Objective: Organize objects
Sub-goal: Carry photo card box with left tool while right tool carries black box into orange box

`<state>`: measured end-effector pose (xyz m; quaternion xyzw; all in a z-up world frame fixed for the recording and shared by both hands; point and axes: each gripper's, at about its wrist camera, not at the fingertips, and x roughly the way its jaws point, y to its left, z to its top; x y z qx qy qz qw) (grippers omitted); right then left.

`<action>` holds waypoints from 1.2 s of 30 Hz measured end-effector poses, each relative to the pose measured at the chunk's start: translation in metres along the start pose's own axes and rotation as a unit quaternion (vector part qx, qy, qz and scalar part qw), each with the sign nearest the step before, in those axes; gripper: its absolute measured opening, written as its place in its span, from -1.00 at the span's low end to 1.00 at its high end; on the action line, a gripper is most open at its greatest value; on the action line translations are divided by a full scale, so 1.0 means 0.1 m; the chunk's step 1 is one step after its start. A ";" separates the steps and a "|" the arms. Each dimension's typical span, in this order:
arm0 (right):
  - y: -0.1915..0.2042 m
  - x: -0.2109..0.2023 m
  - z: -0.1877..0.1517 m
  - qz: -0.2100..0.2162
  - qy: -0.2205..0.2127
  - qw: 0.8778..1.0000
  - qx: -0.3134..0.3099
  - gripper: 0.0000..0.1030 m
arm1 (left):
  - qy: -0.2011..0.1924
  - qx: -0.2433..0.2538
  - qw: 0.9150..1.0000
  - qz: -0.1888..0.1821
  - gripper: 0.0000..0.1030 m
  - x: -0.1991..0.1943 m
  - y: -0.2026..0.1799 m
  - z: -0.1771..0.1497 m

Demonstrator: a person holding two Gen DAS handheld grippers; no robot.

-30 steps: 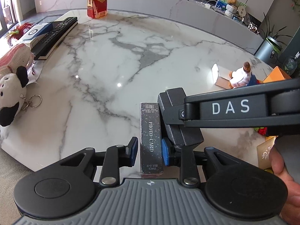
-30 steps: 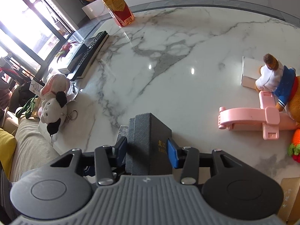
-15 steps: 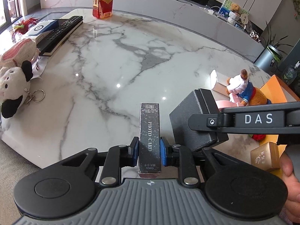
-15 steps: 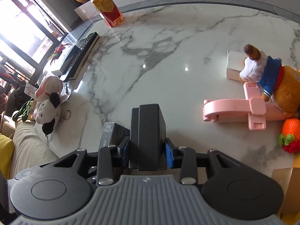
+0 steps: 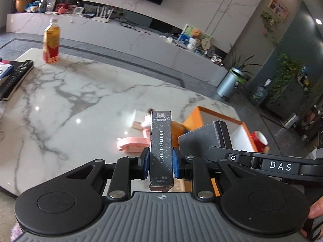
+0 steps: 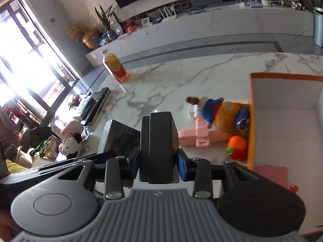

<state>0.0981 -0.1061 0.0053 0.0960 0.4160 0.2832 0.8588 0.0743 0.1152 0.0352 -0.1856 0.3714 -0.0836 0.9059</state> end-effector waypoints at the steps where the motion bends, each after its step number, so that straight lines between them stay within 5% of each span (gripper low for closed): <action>1: -0.11 -0.15 -0.01 -0.007 -0.011 1.000 0.006 -0.23 | 0.002 0.003 1.000 -0.013 -0.49 0.02 -0.10 0.00; 5: -0.62 -0.68 -0.07 -0.050 -0.036 0.998 0.031 -0.23 | 0.028 0.021 0.997 -0.069 -0.49 0.27 -0.59 -0.05; 9: -1.14 -0.81 -0.09 -0.105 0.004 0.994 0.034 -0.23 | 0.058 0.051 0.993 -0.091 -0.49 0.65 -1.00 -0.13; 15: -1.64 -0.50 -0.19 -0.144 0.107 0.983 0.031 -0.23 | 0.106 0.090 0.986 -0.091 -0.49 1.11 -1.35 -0.31; 25: -1.85 0.06 -0.26 -0.146 0.236 0.961 0.021 -0.23 | 0.133 0.090 0.983 -0.084 -0.49 1.44 -1.41 -0.34; 29: -1.91 0.19 -0.27 -0.133 0.239 0.961 0.037 -0.24 | 0.142 0.078 0.983 -0.085 -0.49 1.52 -1.34 -0.33; 36: -2.04 0.23 -0.25 -0.120 0.183 0.974 0.056 -0.25 | 0.150 0.053 0.983 -0.089 -0.49 1.56 -1.28 -0.27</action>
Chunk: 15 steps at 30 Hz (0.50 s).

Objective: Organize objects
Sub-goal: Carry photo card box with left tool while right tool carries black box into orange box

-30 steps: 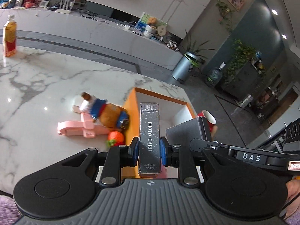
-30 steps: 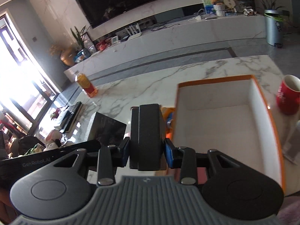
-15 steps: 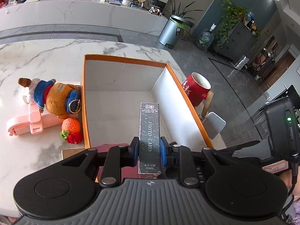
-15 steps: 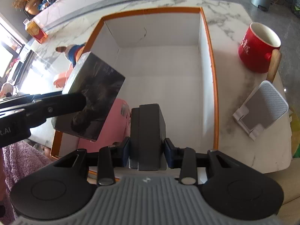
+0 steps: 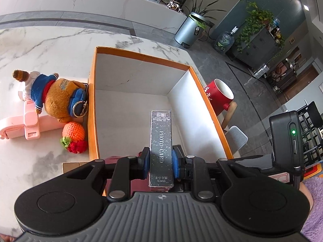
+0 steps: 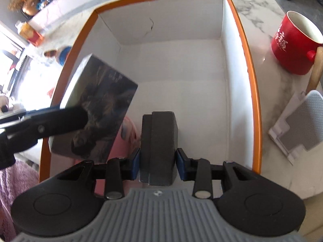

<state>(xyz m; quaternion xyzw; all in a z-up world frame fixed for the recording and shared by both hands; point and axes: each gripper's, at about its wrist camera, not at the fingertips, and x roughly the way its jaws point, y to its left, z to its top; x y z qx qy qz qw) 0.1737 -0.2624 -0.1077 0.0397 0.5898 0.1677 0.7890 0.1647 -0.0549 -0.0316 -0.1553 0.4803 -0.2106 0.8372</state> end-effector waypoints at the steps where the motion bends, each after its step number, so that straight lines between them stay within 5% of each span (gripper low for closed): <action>1: -0.01 -0.01 0.00 -0.003 -0.002 1.000 0.001 -0.25 | 0.001 -0.003 1.000 -0.002 -0.49 0.00 -0.01 0.00; 6: 0.00 -0.27 0.01 -0.005 -0.017 1.000 -0.012 -0.25 | 0.013 -0.025 1.000 -0.014 -0.49 0.07 -0.10 -0.01; 11: -0.04 -0.60 -0.02 -0.031 -0.040 0.999 -0.012 -0.25 | 0.037 -0.030 0.999 0.004 -0.49 0.21 -0.23 -0.10; 15: -0.14 -0.57 -0.04 -0.010 -0.018 1.000 0.003 -0.25 | 0.055 -0.041 0.997 0.030 -0.49 0.31 -0.26 -0.22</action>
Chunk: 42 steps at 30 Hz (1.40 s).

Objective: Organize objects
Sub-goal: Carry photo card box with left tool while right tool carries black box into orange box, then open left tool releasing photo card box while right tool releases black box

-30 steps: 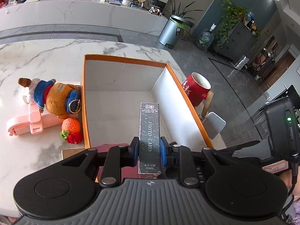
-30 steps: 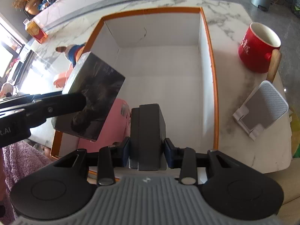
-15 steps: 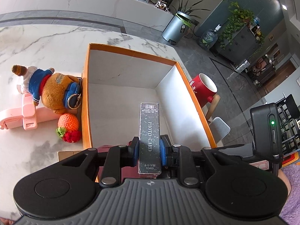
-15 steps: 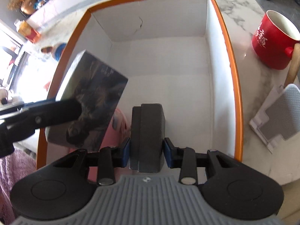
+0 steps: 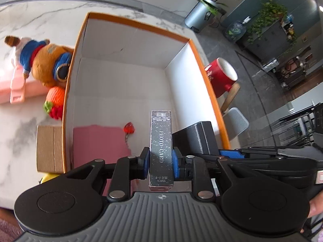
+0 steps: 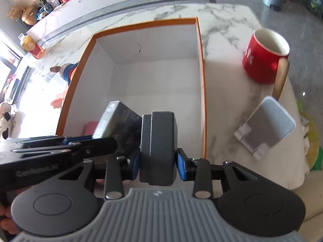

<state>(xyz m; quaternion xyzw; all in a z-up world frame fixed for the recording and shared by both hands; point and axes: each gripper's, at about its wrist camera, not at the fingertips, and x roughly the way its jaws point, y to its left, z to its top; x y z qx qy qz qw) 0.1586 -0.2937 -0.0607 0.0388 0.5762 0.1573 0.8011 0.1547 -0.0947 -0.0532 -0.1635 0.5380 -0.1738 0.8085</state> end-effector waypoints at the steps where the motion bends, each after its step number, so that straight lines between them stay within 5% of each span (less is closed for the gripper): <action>1: -0.01 0.01 -0.03 0.001 0.003 1.000 0.001 -0.25 | 0.004 -0.003 1.000 0.008 -0.49 0.02 0.00 -0.02; 8: -0.03 0.08 -0.13 0.020 0.018 1.000 0.010 -0.25 | 0.040 -0.028 0.998 0.031 -0.47 0.14 0.10 -0.15; 14: 0.01 0.11 -0.10 0.015 0.031 0.999 0.019 -0.25 | 0.045 -0.044 0.998 0.016 -0.46 0.12 0.20 -0.16; 27: 0.06 0.13 -0.09 -0.022 0.038 0.999 0.029 -0.25 | 0.040 0.007 0.999 -0.014 -0.40 0.00 0.19 -0.22; 29: 0.08 0.14 -0.08 -0.029 0.038 0.998 0.026 -0.25 | 0.040 0.018 0.999 -0.028 -0.22 0.00 0.17 -0.23; 31: 0.10 0.16 -0.07 -0.025 0.044 0.998 0.027 -0.24 | 0.037 0.031 0.998 -0.050 0.18 -0.03 0.15 -0.25; 42: 0.27 0.32 -0.02 -0.045 0.060 0.997 -0.008 -0.24 | -0.002 0.110 0.992 -0.055 0.21 -0.43 0.14 -0.27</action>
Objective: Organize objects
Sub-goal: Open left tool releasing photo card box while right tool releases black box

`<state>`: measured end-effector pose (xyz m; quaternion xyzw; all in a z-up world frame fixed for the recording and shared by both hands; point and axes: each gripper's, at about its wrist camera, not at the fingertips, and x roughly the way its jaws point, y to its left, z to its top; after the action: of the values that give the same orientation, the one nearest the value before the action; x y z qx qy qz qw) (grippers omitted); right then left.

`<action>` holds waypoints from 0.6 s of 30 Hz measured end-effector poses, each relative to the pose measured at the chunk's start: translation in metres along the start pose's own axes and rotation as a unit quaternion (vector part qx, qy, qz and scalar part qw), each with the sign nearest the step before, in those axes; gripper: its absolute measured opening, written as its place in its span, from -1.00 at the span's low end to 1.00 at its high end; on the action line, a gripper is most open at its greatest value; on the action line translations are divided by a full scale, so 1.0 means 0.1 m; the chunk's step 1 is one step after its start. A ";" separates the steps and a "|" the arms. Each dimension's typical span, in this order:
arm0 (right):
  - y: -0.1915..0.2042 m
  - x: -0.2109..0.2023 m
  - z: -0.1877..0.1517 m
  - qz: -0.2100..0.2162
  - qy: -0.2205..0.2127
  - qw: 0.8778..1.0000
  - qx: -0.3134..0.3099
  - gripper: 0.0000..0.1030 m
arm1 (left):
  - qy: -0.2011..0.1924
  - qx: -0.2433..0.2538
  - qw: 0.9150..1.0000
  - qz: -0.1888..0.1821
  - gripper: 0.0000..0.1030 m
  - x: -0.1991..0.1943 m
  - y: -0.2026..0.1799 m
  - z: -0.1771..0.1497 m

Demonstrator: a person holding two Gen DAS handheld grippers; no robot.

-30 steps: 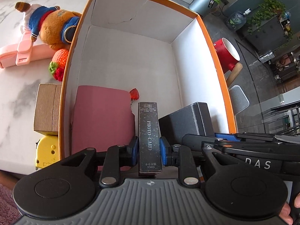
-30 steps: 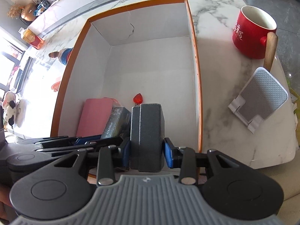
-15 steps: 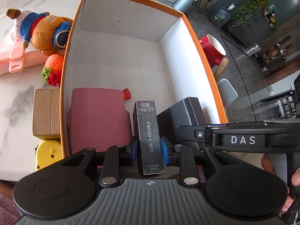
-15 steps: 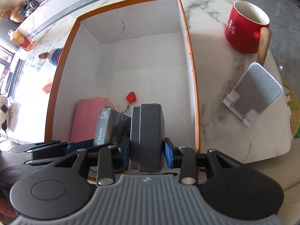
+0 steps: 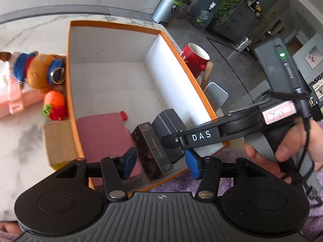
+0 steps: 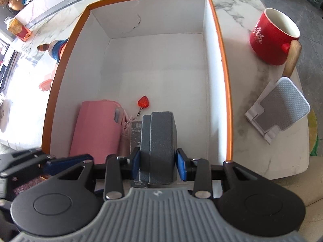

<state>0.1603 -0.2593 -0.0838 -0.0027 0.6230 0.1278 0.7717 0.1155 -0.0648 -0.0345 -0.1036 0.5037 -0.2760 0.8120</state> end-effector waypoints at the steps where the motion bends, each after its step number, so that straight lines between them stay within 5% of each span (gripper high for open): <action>1: 0.00 0.02 0.01 0.000 0.002 1.000 0.001 -0.24 | -0.006 0.000 1.000 -0.001 0.20 -0.05 0.02 -0.01; 8: -0.04 0.15 0.03 0.026 0.018 0.999 0.009 -0.24 | -0.076 -0.061 0.994 0.042 0.20 -0.43 0.40 0.01; 18: -0.05 0.20 0.00 0.042 0.029 0.999 0.006 -0.17 | -0.077 -0.079 0.993 0.050 0.20 -0.48 0.55 -0.04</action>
<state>0.1650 -0.2602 -0.1035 0.0248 0.6455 0.1562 0.7472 0.1146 0.0070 -0.0245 -0.1626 0.4647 -0.1858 0.8503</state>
